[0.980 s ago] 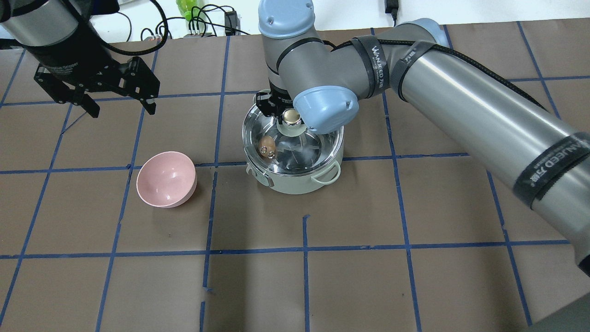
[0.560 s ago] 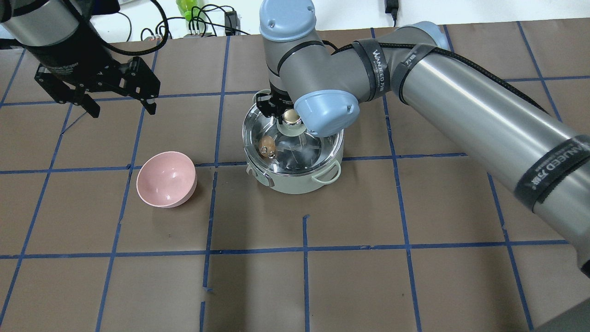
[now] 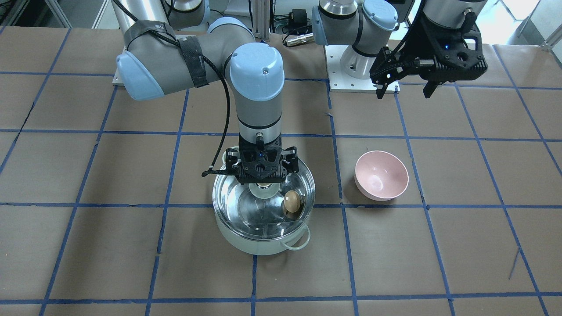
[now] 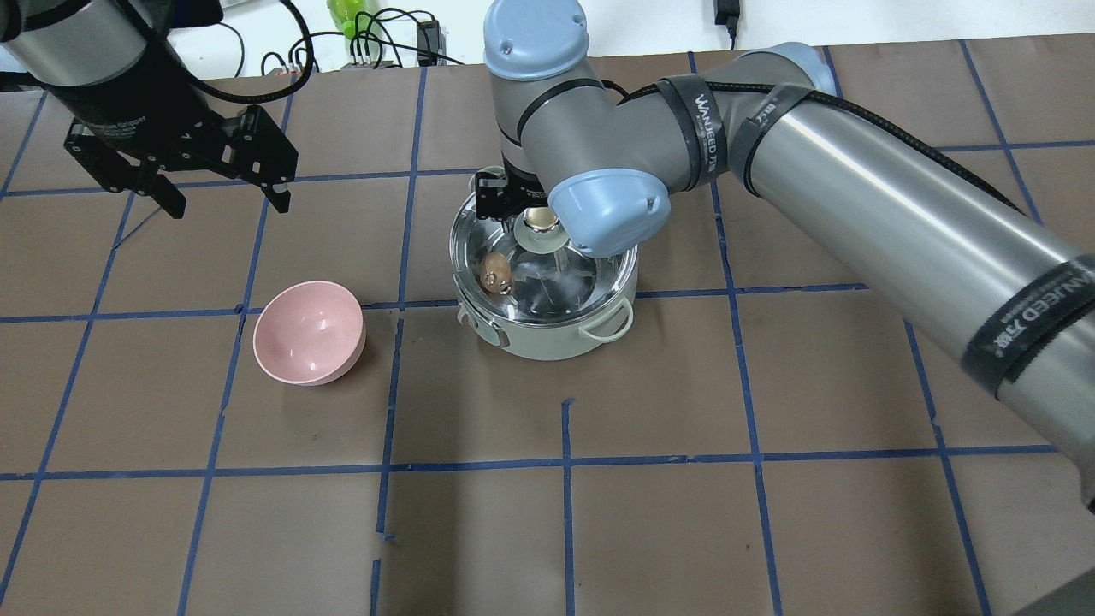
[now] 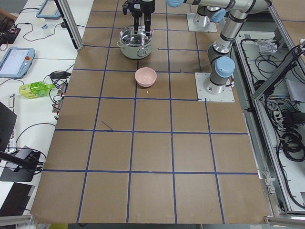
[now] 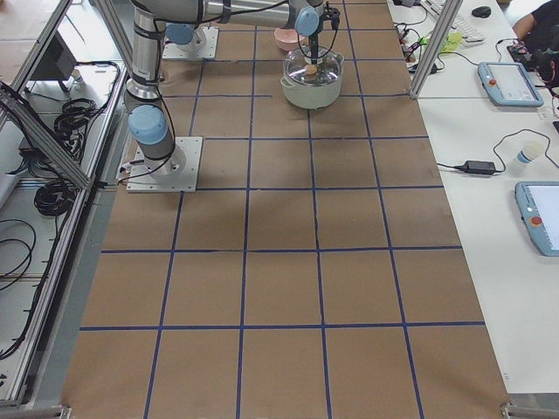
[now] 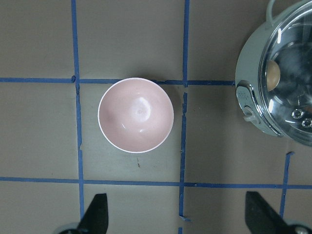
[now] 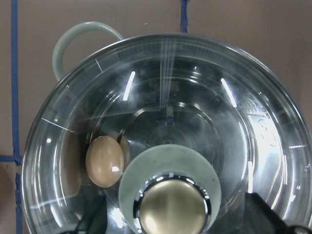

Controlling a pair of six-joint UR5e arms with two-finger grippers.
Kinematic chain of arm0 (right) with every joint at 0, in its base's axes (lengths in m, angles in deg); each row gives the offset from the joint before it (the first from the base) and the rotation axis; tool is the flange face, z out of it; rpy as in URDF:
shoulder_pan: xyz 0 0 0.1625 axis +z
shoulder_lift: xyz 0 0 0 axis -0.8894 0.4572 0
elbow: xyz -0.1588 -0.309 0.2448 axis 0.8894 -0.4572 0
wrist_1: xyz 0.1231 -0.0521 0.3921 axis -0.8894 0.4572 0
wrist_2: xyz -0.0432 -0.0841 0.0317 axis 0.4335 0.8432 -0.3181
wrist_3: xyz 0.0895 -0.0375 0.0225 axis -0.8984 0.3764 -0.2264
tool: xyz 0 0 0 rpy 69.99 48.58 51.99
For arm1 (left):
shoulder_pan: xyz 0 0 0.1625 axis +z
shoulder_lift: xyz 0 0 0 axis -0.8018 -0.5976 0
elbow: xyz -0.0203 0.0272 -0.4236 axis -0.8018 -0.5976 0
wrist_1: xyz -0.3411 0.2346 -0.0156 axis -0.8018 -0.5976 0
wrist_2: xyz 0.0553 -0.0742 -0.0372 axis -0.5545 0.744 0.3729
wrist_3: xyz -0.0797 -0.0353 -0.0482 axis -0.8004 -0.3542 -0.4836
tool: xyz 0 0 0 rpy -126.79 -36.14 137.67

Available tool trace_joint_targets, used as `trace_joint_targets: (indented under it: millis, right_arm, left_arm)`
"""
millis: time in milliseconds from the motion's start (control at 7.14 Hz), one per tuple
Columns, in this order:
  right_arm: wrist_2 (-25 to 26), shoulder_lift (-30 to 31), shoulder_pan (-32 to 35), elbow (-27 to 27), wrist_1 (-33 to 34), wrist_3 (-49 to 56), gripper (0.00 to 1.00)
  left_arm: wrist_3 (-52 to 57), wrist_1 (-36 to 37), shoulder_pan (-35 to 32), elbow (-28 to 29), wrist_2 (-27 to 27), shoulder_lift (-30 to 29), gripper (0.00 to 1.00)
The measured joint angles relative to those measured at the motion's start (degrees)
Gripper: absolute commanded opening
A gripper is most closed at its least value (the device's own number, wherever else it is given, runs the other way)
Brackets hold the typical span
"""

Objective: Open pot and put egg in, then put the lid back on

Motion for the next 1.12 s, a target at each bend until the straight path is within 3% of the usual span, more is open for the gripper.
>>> trace_joint_targets:
  millis: [560,1120]
  right_arm:
    - [0.41,7.63,-4.45,0.07,-7.08,0.63,1.00]
    - [-0.44,17.79,-17.45,-0.04,-19.89,11.40,1.00]
  left_arm:
    - [0.00,0.00,-0.05,0.00,0.00,0.00,1.00]
    - [0.00,0.00,-0.11,0.00,0.00,0.00,1.00]
